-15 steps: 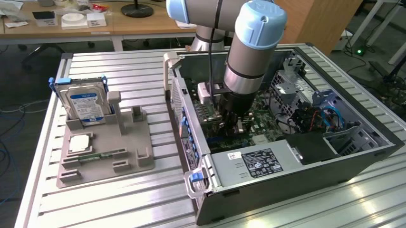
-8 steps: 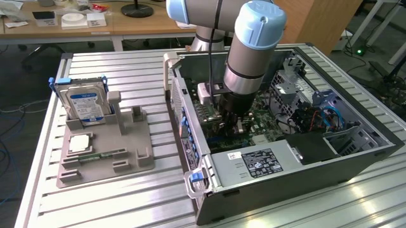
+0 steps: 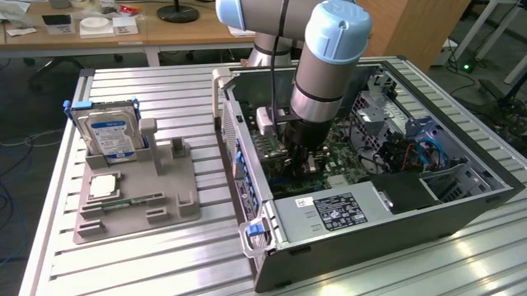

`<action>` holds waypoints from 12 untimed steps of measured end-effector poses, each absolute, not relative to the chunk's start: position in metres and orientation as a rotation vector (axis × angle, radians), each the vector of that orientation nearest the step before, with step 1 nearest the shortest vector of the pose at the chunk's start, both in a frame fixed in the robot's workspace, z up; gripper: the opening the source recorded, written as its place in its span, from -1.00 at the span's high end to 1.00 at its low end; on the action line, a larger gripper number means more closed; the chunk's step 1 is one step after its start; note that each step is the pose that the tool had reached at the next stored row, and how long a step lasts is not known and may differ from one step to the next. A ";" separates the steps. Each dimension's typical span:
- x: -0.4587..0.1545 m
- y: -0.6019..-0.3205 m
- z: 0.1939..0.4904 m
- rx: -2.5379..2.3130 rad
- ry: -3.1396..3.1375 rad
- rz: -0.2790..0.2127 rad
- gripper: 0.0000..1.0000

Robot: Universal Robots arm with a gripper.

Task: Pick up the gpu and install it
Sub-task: 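Insert the gpu into the slot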

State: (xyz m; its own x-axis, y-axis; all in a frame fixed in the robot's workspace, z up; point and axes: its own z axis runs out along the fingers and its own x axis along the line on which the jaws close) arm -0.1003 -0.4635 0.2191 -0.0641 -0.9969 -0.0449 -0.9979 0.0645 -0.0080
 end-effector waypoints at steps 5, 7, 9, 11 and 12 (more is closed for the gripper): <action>-0.100 -0.464 0.220 -2.123 2.264 0.038 0.44; -0.100 -0.464 0.220 -2.123 2.264 0.038 0.44; -0.100 -0.464 0.220 -2.123 2.264 0.038 0.44; -0.100 -0.464 0.220 -2.123 2.264 0.038 0.44; -0.100 -0.464 0.220 -2.123 2.264 0.038 0.44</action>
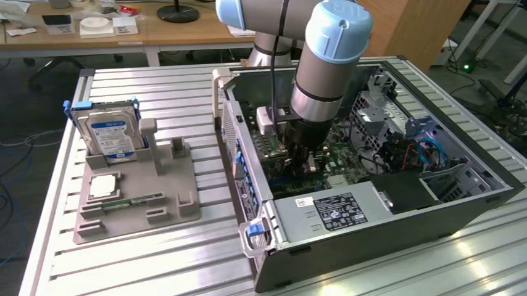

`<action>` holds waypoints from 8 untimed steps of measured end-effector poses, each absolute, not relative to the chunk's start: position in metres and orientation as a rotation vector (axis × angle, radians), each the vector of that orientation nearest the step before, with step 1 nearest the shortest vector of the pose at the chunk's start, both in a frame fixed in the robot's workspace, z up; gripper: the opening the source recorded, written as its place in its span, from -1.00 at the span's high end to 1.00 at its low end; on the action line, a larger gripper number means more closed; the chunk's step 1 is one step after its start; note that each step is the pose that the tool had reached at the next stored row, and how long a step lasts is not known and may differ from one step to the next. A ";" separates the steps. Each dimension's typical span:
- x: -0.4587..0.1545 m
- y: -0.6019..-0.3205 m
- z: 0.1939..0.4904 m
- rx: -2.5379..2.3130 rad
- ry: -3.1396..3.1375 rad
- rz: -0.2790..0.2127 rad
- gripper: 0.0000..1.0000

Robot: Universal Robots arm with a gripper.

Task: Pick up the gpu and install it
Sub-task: 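Insert the gpu into the slot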

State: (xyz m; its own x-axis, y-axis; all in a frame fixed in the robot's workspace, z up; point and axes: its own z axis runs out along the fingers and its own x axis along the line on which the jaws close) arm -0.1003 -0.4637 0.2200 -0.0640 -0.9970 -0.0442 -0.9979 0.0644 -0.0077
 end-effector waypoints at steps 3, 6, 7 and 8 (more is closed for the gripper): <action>-0.100 -0.464 0.220 -2.123 2.264 0.038 0.44; -0.100 -0.464 0.220 -2.123 2.264 0.038 0.44; -0.100 -0.465 0.220 -2.123 2.264 0.038 0.44; -0.100 -0.465 0.220 -2.123 2.264 0.038 0.44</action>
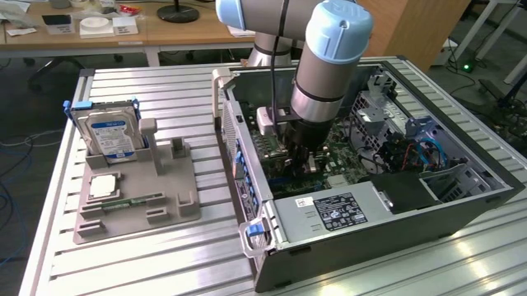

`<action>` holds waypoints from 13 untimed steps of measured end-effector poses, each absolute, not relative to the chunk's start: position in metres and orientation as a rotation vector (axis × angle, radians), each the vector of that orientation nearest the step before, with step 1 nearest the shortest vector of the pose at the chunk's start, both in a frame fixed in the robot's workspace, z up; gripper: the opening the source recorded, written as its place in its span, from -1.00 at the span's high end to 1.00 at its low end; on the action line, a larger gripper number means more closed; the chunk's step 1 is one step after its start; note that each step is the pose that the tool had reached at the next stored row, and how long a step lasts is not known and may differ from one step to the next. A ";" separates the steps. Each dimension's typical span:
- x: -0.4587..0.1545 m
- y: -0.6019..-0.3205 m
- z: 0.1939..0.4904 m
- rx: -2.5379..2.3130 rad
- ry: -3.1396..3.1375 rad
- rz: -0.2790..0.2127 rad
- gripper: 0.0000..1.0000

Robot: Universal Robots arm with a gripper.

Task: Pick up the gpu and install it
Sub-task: 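Insert the gpu into the slot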

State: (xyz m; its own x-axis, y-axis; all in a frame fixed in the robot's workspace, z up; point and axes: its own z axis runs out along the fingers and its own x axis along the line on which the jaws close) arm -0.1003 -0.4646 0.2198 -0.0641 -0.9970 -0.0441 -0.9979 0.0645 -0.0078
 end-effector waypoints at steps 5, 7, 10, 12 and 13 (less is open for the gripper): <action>-0.100 -0.465 0.219 -2.123 2.264 0.038 0.44; -0.100 -0.465 0.218 -2.123 2.264 0.038 0.44; -0.100 -0.465 0.217 -2.123 2.264 0.038 0.44; -0.100 -0.465 0.216 -2.123 2.264 0.038 0.44; -0.100 -0.465 0.215 -2.123 2.264 0.038 0.44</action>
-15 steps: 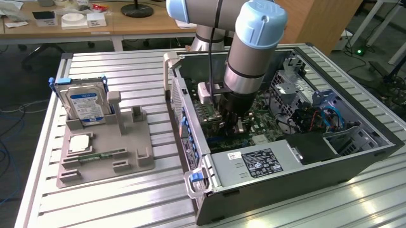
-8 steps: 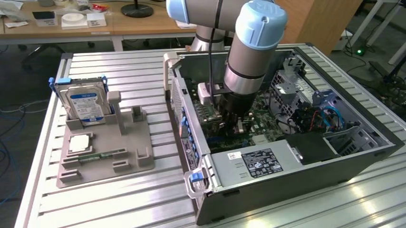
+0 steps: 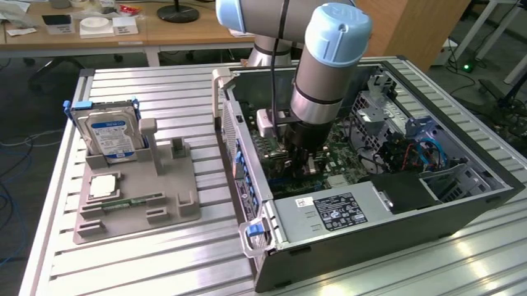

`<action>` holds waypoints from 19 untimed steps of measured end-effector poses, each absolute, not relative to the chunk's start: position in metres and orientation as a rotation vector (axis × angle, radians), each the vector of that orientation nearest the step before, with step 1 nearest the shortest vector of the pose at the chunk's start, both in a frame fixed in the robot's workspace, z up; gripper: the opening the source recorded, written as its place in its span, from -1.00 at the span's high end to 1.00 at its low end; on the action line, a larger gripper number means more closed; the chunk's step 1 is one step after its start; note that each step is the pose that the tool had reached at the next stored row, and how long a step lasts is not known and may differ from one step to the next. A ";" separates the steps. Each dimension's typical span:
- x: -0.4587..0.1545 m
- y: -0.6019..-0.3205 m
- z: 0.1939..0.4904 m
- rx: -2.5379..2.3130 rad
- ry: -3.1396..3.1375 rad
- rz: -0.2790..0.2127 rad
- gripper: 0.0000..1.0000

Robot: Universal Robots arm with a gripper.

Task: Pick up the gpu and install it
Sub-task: 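Insert the gpu into the slot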

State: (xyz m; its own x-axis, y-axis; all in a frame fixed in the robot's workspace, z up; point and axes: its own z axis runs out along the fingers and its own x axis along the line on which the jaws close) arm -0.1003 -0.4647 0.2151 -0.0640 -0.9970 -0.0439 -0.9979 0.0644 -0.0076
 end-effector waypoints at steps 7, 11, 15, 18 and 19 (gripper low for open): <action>-0.100 -0.465 0.214 -2.123 2.264 0.038 0.44; -0.100 -0.465 0.214 -2.123 2.264 0.038 0.44; -0.100 -0.465 0.211 -2.123 2.264 0.038 0.44; -0.100 -0.465 0.211 -2.123 2.264 0.038 0.44; -0.100 -0.465 0.211 -2.123 2.264 0.038 0.44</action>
